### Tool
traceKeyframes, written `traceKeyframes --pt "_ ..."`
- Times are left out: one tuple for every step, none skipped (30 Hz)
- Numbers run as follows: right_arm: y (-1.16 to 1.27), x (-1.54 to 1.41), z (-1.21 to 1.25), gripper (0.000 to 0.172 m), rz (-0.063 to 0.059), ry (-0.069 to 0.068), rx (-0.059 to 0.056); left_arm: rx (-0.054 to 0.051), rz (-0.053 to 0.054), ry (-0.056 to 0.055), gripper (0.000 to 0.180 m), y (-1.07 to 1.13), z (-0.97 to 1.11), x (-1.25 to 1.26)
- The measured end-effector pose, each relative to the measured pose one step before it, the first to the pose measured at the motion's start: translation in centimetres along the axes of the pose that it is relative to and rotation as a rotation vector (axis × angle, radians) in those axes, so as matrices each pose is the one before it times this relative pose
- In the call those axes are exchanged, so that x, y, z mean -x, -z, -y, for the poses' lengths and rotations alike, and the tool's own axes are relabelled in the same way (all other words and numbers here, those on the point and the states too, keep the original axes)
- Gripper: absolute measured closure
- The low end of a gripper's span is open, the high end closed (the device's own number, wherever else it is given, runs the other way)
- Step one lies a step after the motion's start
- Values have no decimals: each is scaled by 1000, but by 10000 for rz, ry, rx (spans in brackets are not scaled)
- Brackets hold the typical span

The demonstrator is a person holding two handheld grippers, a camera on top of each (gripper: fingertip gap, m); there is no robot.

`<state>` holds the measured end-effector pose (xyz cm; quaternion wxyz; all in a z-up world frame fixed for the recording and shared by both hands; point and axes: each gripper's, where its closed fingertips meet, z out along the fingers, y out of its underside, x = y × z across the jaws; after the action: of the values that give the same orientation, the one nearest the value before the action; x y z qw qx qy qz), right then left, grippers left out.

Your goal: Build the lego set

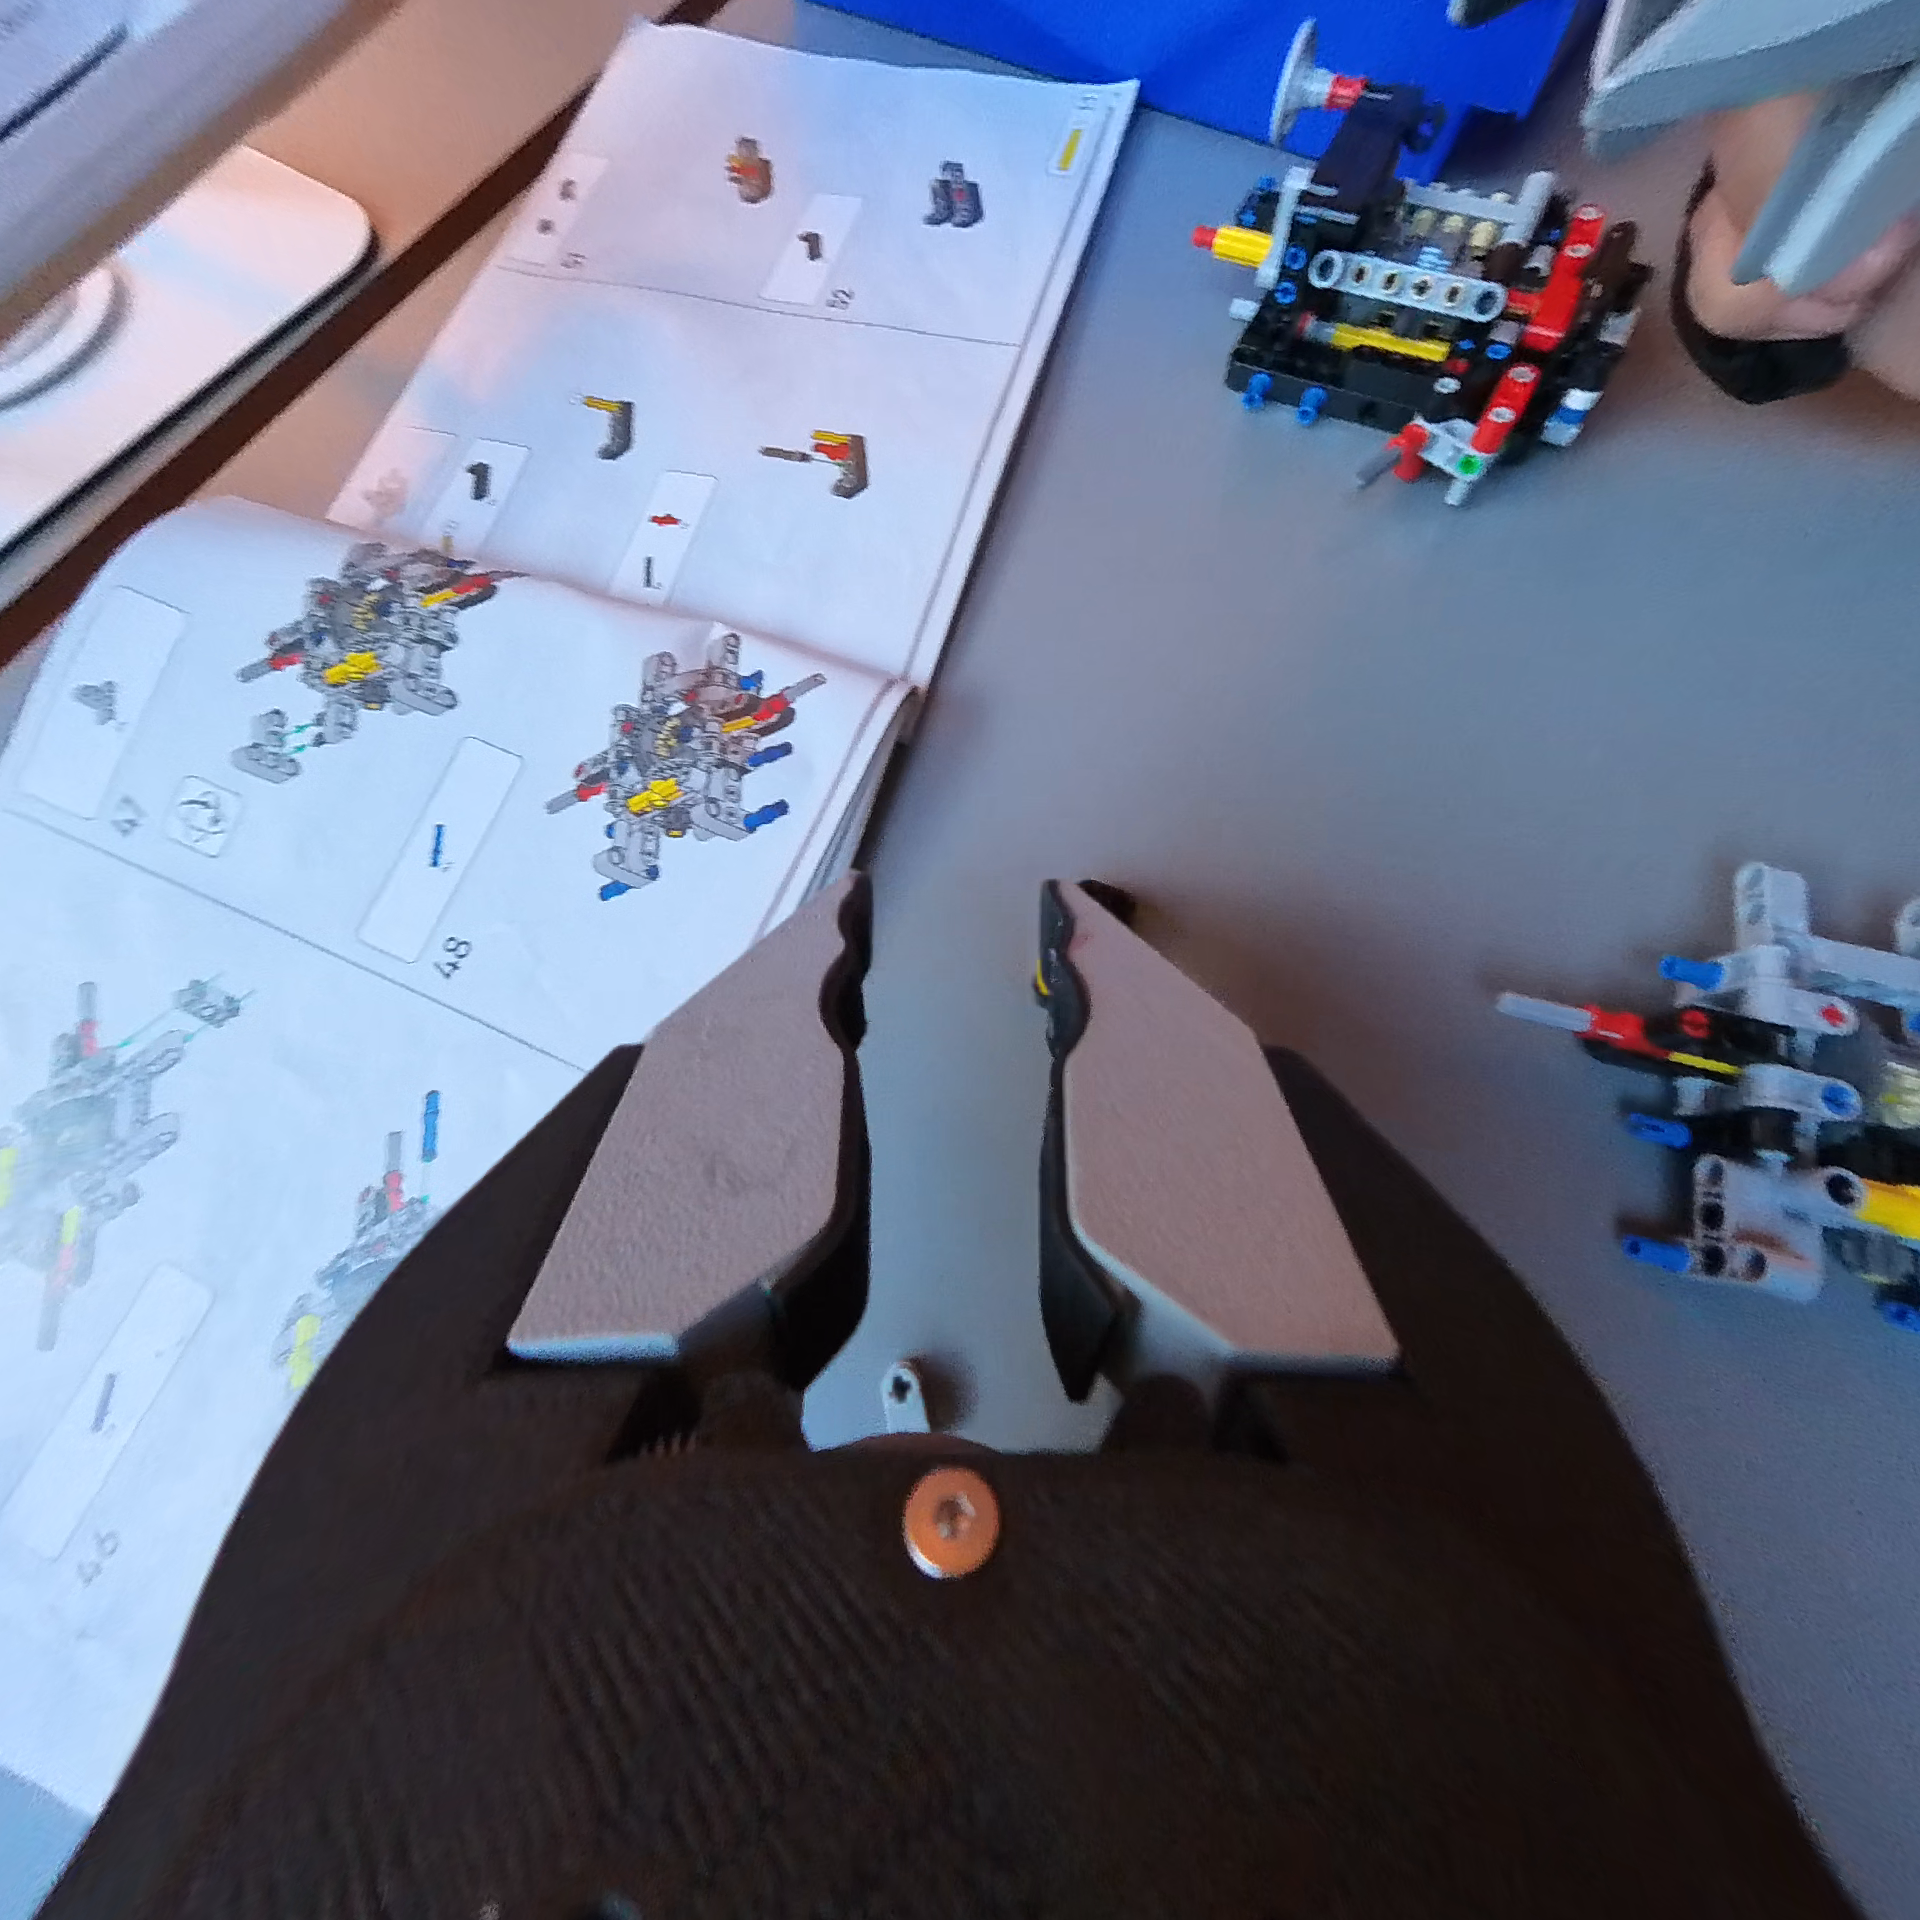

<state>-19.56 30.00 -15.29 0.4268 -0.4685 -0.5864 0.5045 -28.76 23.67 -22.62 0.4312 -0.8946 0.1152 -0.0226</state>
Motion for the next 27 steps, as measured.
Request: traceKeyframes --pt "0 -6 33 152 -15 22 -9 -55 169 19 151 -5 48 275" --pt "14 -28 22 152 -17 11 -10 -60 136 62 152 -21 60 242" --pt "28 -50 31 152 -24 3 -11 -66 166 97 152 -34 57 311" --pt "24 -61 33 152 -22 -5 -21 -68 192 111 153 -29 55 336" --pt "23 -45 25 152 -9 -15 -23 -81 126 102 152 -27 66 237" --pt "22 -19 24 152 1 -19 -21 -123 41 70 152 -26 135 71" --pt "16 -3 51 152 -2 -7 -25 -136 56 51 153 4 167 64" --pt "22 9 47 152 -7 11 -22 -131 96 36 154 9 189 94" --pt "8 21 32 152 -6 20 -9 -131 91 14 154 2 186 63" --pt "-9 35 24 152 -1 30 -1 -107 109 10 155 -16 143 71" --pt "-52 -2 -35 152 -23 43 17 -36 129 -20 156 -58 37 83" --pt "-66 -48 -87 153 -58 46 43 60 114 -66 156 -81 -106 55" --pt "-102 -56 -131 153 -61 40 65 113 46 -126 156 -60 -158 -67" --pt "-83 -6 -116 153 -22 37 60 105 60 -142 156 -46 -128 -55" --pt "-56 41 -64 153 5 24 25 48 98 -127 156 -7 -40 17" --pt "-53 25 -28 153 7 -3 4 -13 86 -98 156 10 38 10" --pt "-38 21 -33 153 12 -28 5 -21 34 -54 156 -7 22 -28" --pt "-35 15 -18 153 22 -42 0 27 -9 -16 156 -58 -74 -50" --pt "-23 32 8 153 31 -43 -13 62 -9 -6 156 -83 -128 -39" --pt "-15 3 -3 153 17 -28 -13 61 -1 -28 156 -87 -146 -27" --pt "-14 -16 -28 153 -1 -10 7 69 13 -43 157 -87 -160 -18" --pt "-9 -9 -29 154 1 -4 15 54 27 -43 157 -81 -114 7" --pt "-7 16 -13 153 14 -12 3 25 21 -24 157 -52 -74 -4" --pt "3 17 6 154 14 -20 -13 16 -18 2 157 -41 -42 -53" --pt "18 20 29 154 17 -28 -24 18 -9 5 157 -18 -52 -23" --pt "17 63 39 154 35 -41 -24 14 20 -2 157 15 -11 32" --pt "11 75 34 154 41 -47 -19 -12 22 1 157 39 29 45"
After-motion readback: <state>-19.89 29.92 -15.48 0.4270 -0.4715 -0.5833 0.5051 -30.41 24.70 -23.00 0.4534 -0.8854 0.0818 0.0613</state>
